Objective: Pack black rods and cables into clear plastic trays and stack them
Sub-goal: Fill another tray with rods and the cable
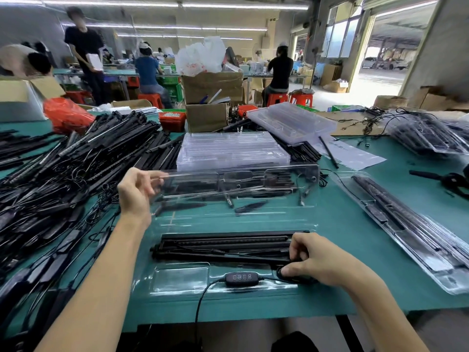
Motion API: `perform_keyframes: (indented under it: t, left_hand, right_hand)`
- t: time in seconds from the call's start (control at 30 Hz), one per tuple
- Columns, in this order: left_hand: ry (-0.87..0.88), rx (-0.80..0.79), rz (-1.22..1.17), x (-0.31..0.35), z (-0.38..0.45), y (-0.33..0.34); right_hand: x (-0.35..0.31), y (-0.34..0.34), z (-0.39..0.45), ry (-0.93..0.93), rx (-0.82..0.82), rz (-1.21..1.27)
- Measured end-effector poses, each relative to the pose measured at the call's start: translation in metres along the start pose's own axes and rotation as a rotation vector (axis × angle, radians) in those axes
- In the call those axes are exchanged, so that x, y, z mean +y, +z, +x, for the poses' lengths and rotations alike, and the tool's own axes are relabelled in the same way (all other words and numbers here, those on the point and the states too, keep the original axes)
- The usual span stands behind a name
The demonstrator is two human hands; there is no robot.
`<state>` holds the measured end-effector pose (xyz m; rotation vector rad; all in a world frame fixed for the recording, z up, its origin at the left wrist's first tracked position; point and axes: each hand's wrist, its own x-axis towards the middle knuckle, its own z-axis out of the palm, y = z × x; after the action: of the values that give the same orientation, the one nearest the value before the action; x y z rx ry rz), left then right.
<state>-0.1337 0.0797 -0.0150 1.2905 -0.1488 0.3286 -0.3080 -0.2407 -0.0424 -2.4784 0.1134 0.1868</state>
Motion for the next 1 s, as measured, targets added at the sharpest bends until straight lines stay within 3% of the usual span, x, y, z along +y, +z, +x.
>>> perform_keyframes:
  t: [0.1,0.2,0.3,0.4,0.5,0.67,0.77,1.0]
  left_hand:
    - [-0.002,-0.339,-0.05,0.003,-0.004,-0.013]
    - [-0.183,-0.734,0.003,0.015,-0.003,-0.03]
    - [-0.331,-0.914,0.185,0.032,-0.001,-0.041]
    - [-0.458,-0.941,0.301,0.047,-0.002,-0.04]
    - [-0.603,-0.993,0.616,0.057,-0.005,-0.029]
    - [-0.487,-1.036,1.203,0.063,-0.03,0.02]
    - [-0.615,-1.068,1.174,0.047,-0.047,0.035]
    - [-0.492,-1.02,1.411,0.008,-0.064,0.031]
  right_hand:
    - [0.0,0.0,0.0,0.011,0.005,0.011]
    - [0.001,0.0,0.0,0.024,-0.003,0.015]
    - [0.0,0.0,0.001,0.038,-0.011,0.021]
    - [0.0,0.0,0.001,0.04,-0.018,0.032]
    - [0.001,0.001,-0.002,0.046,-0.006,0.047]
    - [0.001,0.004,-0.005,0.031,0.031,0.059]
    - [0.006,0.007,-0.009,-0.006,0.11,0.035]
    - [0.033,0.005,-0.015,0.019,0.136,0.12]
